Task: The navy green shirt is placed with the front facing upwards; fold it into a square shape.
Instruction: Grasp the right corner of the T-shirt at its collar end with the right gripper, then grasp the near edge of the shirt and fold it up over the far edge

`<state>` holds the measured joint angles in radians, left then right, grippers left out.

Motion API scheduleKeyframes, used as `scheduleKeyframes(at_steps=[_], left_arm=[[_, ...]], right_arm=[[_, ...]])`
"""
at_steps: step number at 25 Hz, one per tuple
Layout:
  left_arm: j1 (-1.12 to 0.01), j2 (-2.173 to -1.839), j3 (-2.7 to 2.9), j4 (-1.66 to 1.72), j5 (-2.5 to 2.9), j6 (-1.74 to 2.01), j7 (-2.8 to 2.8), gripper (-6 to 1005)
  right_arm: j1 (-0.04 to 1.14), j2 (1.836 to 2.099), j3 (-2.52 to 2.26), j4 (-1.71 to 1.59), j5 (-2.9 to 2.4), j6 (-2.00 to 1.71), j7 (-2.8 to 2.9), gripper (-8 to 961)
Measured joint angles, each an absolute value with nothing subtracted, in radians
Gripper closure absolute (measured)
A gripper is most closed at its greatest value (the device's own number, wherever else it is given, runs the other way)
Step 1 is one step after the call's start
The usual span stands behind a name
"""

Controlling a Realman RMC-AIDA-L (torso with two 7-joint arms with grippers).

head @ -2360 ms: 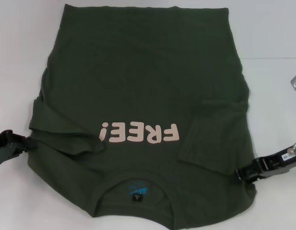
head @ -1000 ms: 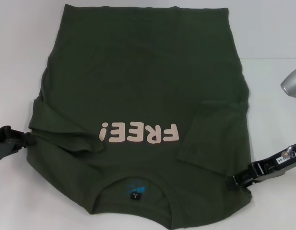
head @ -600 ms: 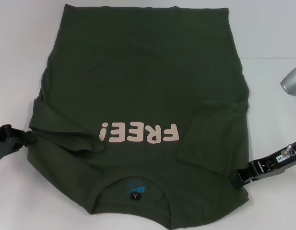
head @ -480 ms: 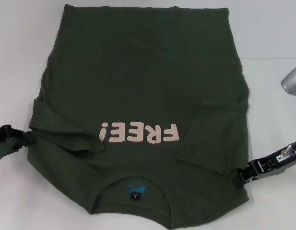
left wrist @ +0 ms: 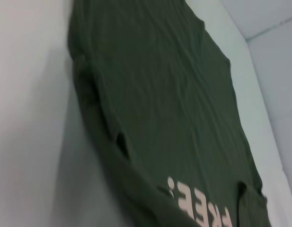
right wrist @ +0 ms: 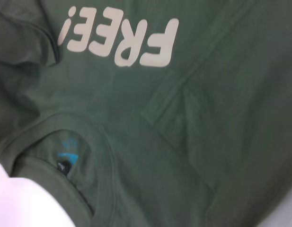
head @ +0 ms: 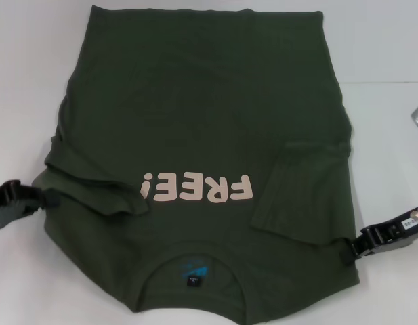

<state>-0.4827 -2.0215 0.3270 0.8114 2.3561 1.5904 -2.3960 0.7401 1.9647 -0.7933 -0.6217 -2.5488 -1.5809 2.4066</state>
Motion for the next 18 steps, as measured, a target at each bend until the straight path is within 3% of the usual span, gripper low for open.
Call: scheduleKeyframes(at_steps=[8,18], left_arm=[[-0.423,-2.014,0.337,0.903,2.385,1.759,-2.356,964],[-0.397,-2.015,0.36,0.946,2.47,1.884,-2.326,965]], right_arm=[[0.701,1.937,-0.752,-0.639,-2.548,-1.711,2.365,931],[0.655,1.921,-0.715,-0.672,-2.541,-1.762,2.351,931]])
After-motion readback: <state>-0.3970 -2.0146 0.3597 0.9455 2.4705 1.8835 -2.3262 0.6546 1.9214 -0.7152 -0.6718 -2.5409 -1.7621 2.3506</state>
